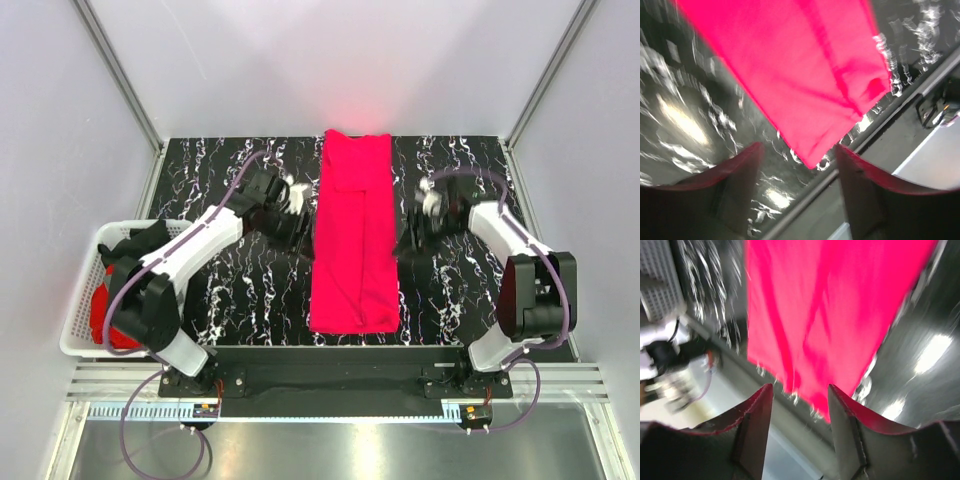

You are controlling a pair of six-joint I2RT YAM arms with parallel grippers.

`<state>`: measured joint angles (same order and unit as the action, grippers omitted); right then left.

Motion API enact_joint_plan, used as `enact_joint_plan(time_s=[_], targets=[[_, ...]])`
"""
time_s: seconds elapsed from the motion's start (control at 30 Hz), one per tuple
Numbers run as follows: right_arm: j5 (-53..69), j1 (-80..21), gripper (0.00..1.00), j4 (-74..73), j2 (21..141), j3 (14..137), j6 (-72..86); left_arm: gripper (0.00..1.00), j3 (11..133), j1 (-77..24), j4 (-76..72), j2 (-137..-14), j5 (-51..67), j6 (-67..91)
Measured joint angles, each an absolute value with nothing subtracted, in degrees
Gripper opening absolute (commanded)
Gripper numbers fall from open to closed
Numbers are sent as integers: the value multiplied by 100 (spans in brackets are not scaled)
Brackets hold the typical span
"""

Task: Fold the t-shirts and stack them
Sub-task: Fold the tshirt

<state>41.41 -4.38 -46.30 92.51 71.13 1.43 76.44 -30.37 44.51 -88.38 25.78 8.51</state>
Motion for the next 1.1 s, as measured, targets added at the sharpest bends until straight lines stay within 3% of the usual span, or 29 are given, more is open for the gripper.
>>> enact_joint_plan(time_s=[0.2,0.43,0.6,0.73,0.9,1.1], targets=[[4388,-440,50,-4838,9028,4987,775,63,6241,-2552,4237,-9083,3046,1883],[4248,-449,47,-4851,8840,4779,1396,75,5286,-2263,3793,-9083,3417,2571],[3813,-473,46,-5048,9011,4770,1605,76,4936,-2259,3588,-9109,3564,2891],[3450,-735,42,-5301,9019,4742,1765,74,4849,-2261,3413,-9198,3734,3079],[3218,-1125,36,-5435,9131,4674,1874,63,4709,-2281,3212,-9362,3872,3275],[3089,-1267,34,-5435,9397,4639,1944,63,4545,-2429,3072,-9522,3977,3457]])
